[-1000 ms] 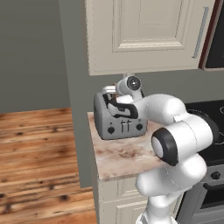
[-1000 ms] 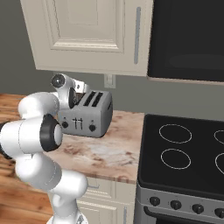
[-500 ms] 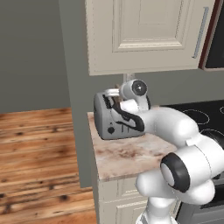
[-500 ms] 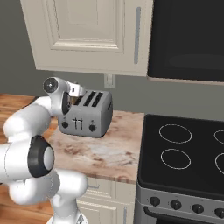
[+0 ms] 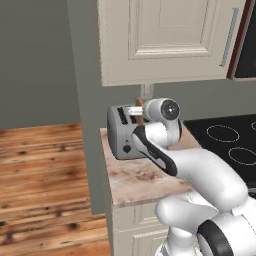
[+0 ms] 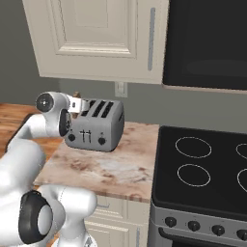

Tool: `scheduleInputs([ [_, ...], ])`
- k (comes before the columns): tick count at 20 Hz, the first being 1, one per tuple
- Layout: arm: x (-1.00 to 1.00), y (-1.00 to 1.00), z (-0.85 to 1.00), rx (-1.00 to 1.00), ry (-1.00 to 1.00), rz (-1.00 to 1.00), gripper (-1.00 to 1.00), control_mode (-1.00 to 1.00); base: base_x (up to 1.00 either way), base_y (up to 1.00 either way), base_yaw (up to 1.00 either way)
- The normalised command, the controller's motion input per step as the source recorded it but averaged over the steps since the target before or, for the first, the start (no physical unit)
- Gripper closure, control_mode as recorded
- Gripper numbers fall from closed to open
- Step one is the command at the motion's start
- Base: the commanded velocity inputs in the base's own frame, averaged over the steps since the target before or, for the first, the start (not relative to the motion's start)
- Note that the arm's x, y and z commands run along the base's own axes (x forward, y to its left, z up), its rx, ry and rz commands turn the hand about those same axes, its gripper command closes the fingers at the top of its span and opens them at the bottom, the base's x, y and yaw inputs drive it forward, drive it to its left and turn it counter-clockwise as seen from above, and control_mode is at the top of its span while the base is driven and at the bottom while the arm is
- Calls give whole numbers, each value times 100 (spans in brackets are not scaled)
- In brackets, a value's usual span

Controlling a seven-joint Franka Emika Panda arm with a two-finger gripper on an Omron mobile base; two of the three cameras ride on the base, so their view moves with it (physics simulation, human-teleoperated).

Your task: Start the toaster. Once the lever pops up, take the bread to the plate on the dining counter.

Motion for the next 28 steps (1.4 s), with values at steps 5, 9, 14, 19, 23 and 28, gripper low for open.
scheduleInputs([
  [5,-56,-13,56,0,0,0,100,-100,0,0,0],
  [9,-82,-46,29,0,1,0,100,-100,0,0,0],
  [14,-92,-77,14,0,7,0,100,-100,0,0,0],
  [19,-98,-59,2,0,10,-1,100,-100,0,0,0],
  [23,-84,-19,9,-3,23,-11,100,-100,0,0,0],
  [28,-73,0,1,-5,26,-16,100,-100,0,0,0],
])
